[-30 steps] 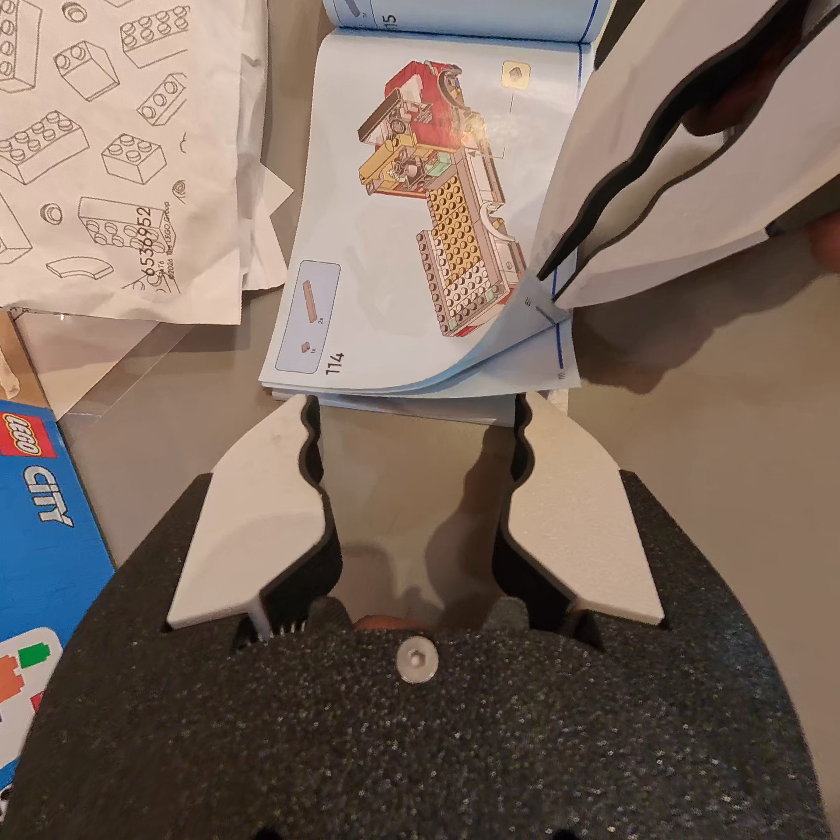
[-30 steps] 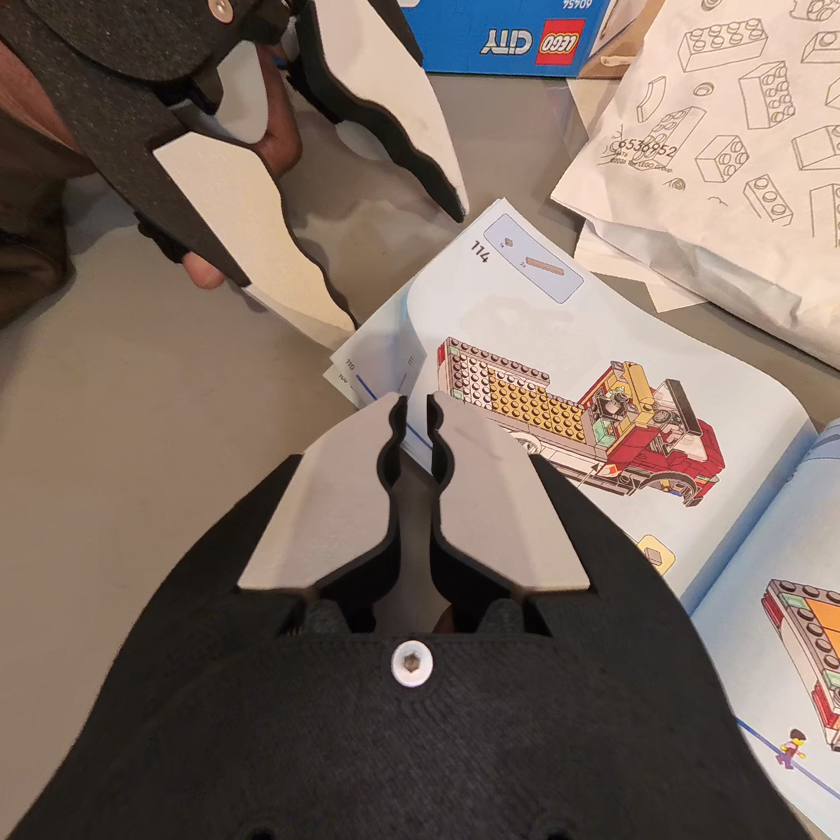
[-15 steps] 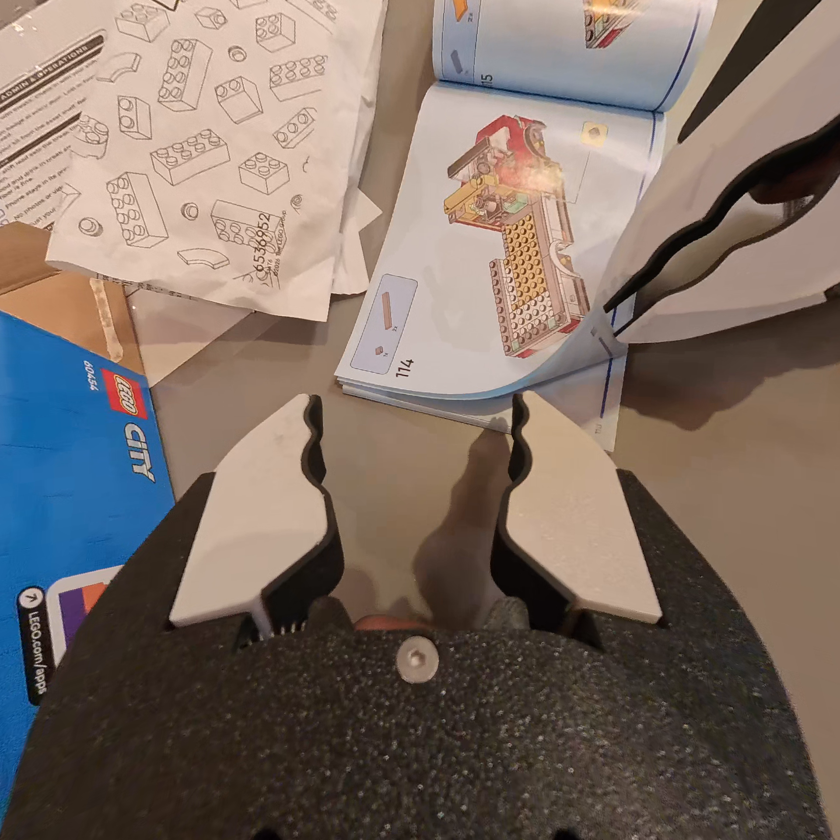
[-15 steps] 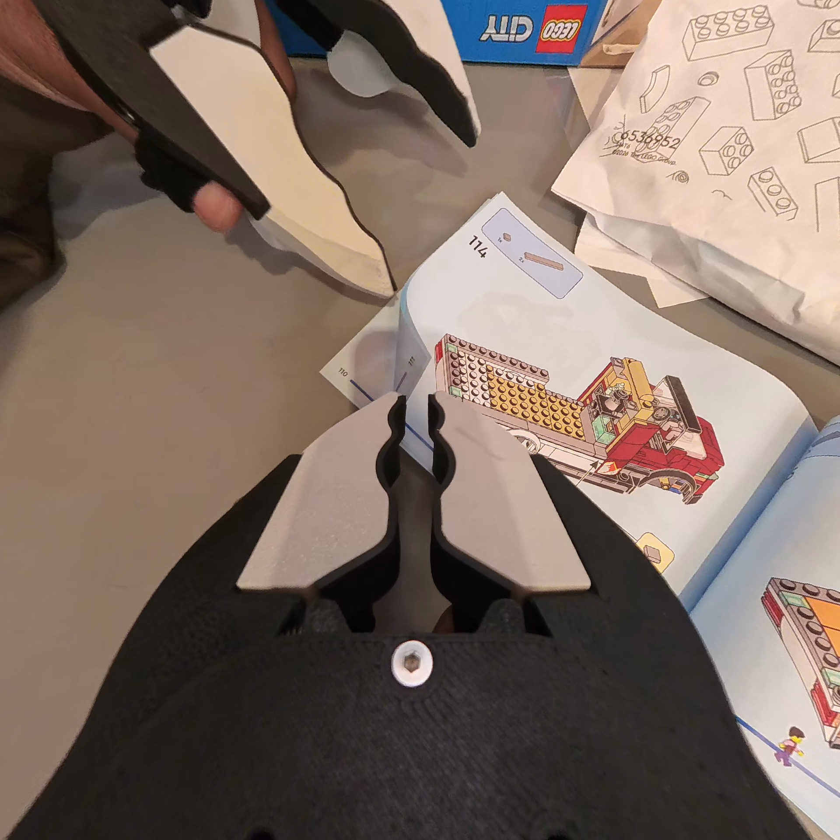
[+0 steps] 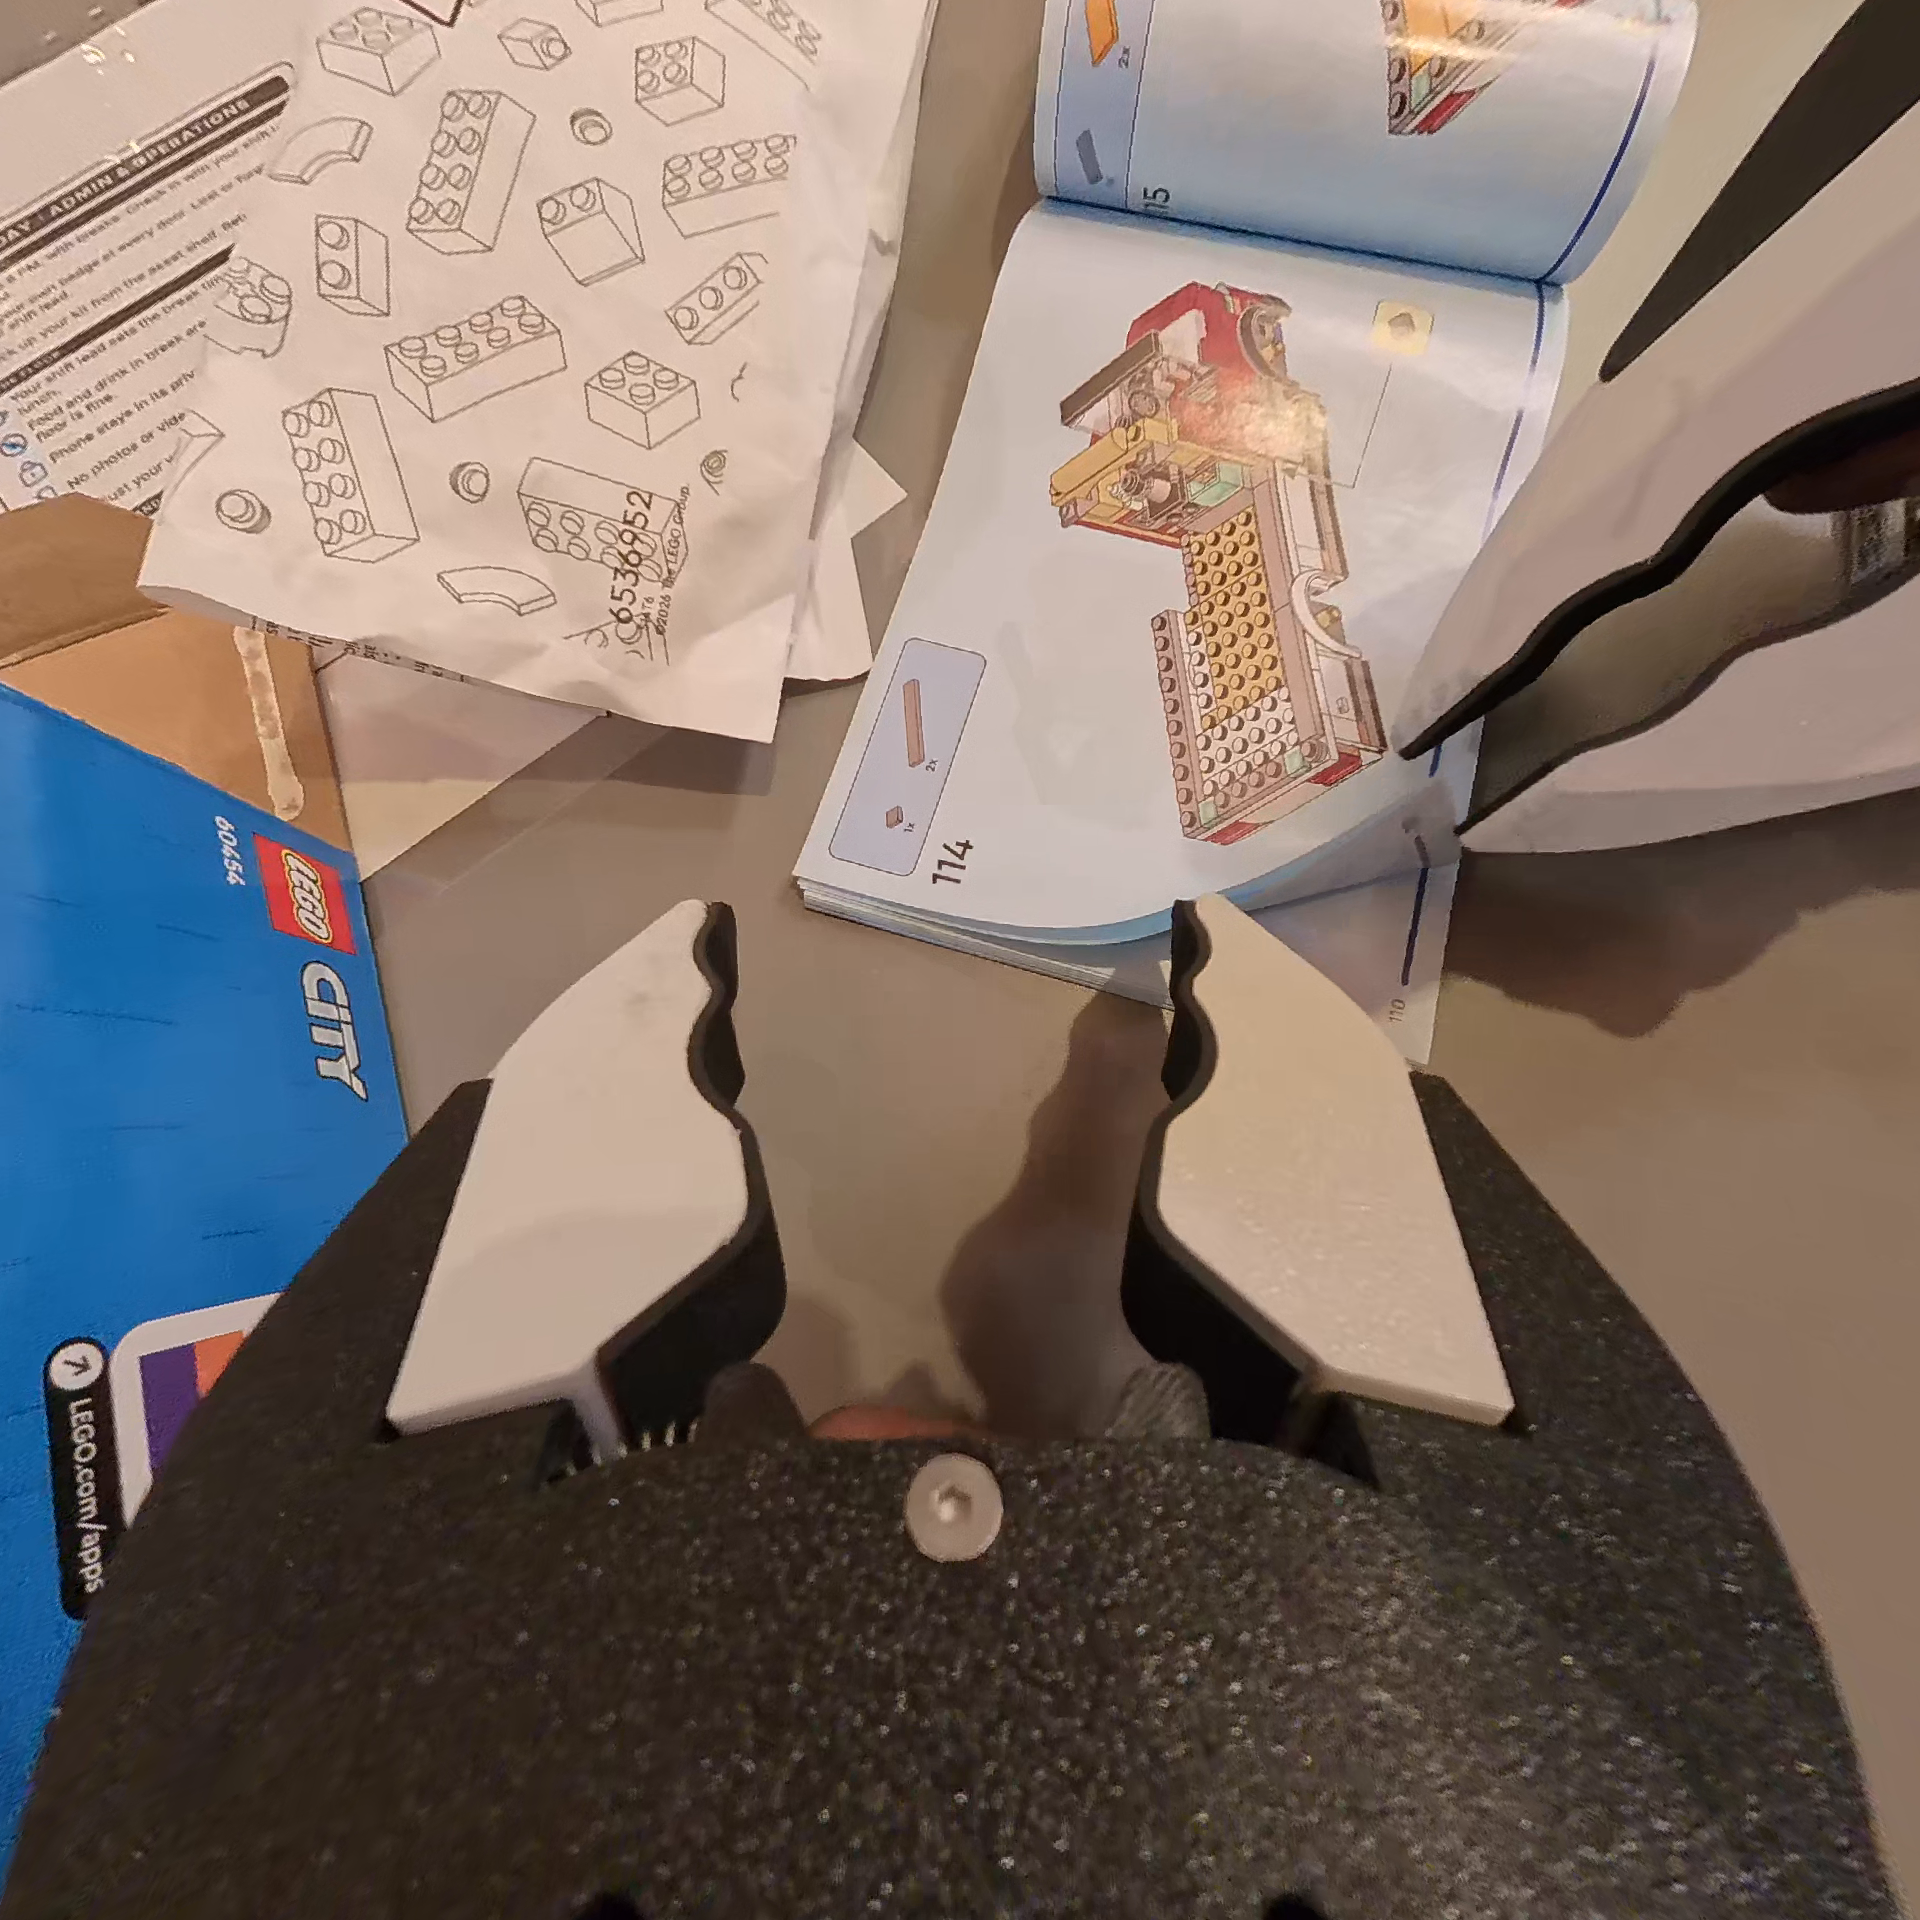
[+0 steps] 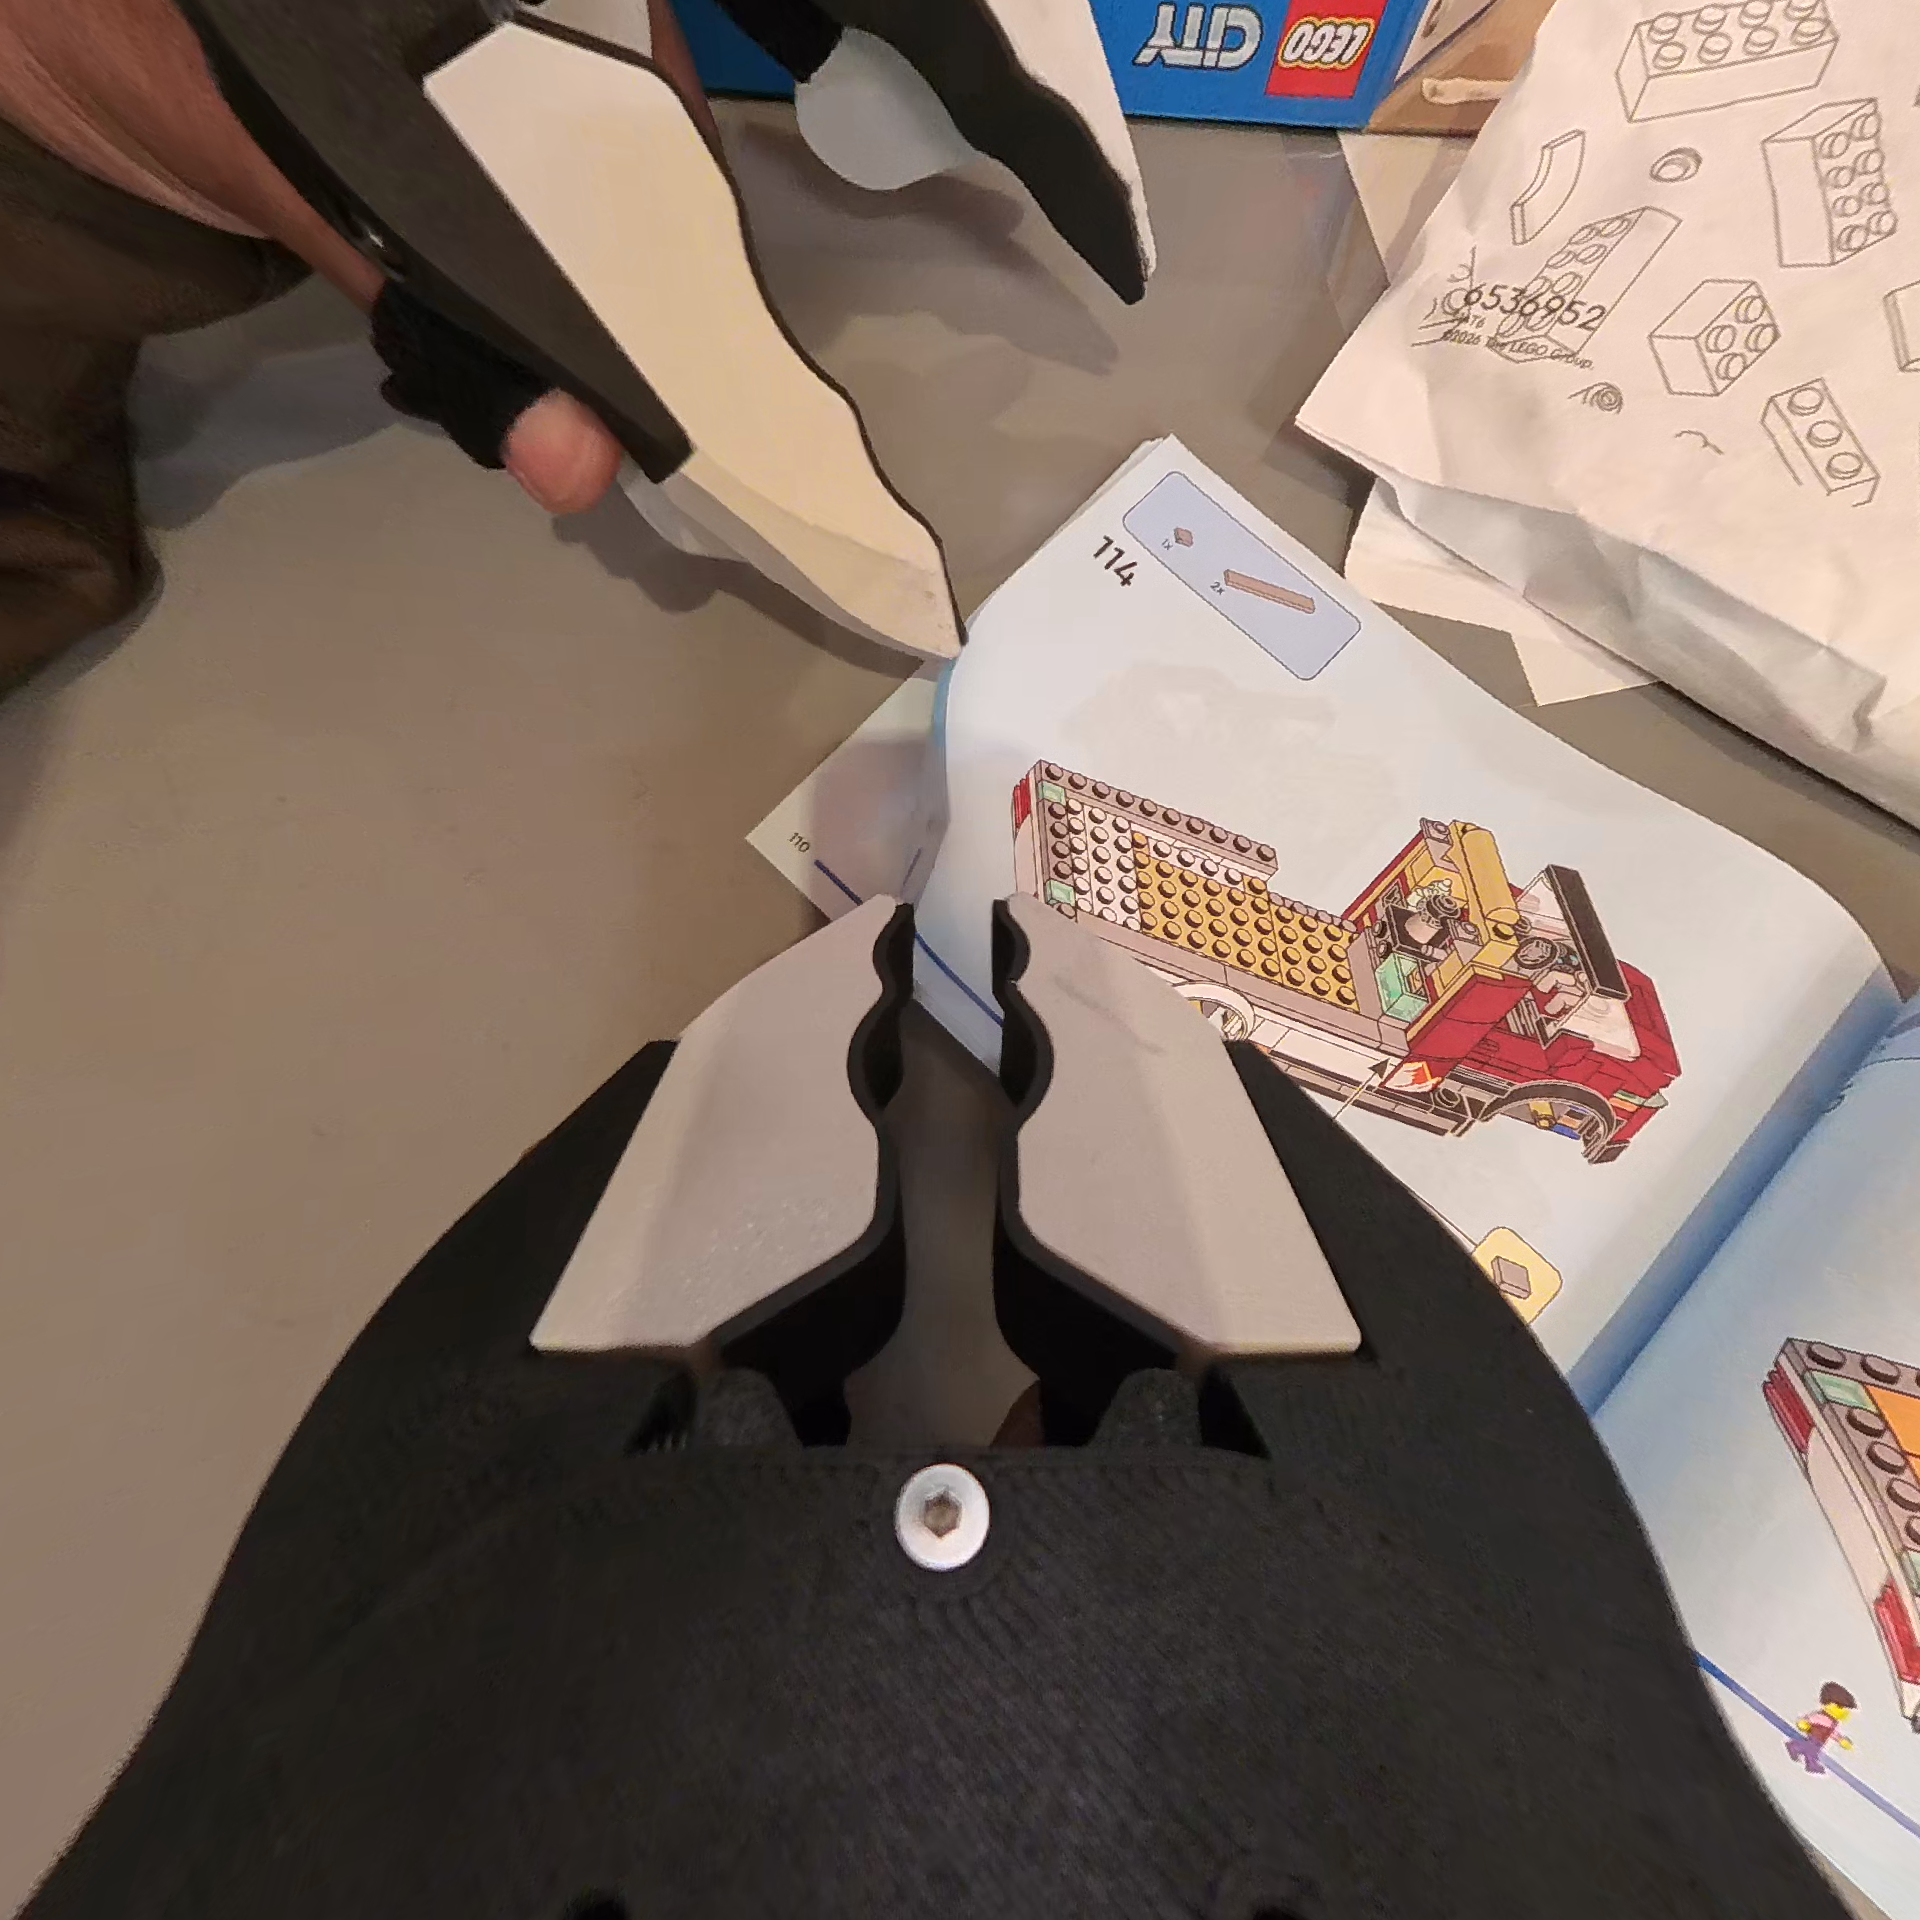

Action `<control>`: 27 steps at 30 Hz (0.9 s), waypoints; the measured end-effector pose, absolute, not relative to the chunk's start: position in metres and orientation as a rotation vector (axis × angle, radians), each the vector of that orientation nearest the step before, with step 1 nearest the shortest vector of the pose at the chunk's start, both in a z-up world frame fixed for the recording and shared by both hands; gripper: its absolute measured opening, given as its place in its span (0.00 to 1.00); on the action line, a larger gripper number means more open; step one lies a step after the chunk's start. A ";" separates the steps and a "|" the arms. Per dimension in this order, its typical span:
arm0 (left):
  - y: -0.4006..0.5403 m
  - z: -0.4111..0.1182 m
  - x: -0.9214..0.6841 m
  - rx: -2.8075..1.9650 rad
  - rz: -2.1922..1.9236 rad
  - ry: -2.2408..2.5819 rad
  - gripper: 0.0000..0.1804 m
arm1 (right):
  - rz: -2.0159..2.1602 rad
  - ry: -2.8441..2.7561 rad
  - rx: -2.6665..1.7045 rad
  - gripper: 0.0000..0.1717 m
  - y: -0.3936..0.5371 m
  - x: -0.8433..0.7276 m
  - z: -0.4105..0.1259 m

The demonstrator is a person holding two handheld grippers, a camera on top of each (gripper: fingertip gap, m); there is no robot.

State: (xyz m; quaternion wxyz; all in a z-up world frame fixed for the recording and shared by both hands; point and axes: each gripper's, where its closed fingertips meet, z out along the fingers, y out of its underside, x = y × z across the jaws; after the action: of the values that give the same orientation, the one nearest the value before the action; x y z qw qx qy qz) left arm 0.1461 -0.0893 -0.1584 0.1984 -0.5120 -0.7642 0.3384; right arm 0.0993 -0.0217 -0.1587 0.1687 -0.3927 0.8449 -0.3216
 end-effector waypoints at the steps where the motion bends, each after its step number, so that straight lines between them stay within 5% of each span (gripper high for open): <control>1: -0.089 -0.159 0.146 -1.434 0.946 -2.140 0.45 | -0.911 2.402 -1.124 0.09 -0.021 0.100 -0.159; 18: -0.087 -0.161 0.144 -1.449 0.935 -2.141 0.45 | -0.896 2.377 -1.166 0.14 -0.017 0.106 -0.159; 27: -0.086 -0.161 0.143 -1.455 0.934 -2.137 0.45 | -0.908 2.373 -1.158 0.05 -0.019 0.108 -0.158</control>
State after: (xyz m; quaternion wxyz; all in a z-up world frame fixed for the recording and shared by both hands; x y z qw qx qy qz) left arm 0.1429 -0.0864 -0.1613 0.1951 -0.5192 -0.7625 0.3332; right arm 0.1081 -0.0192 -0.1582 0.1737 -0.4082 0.8370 -0.3202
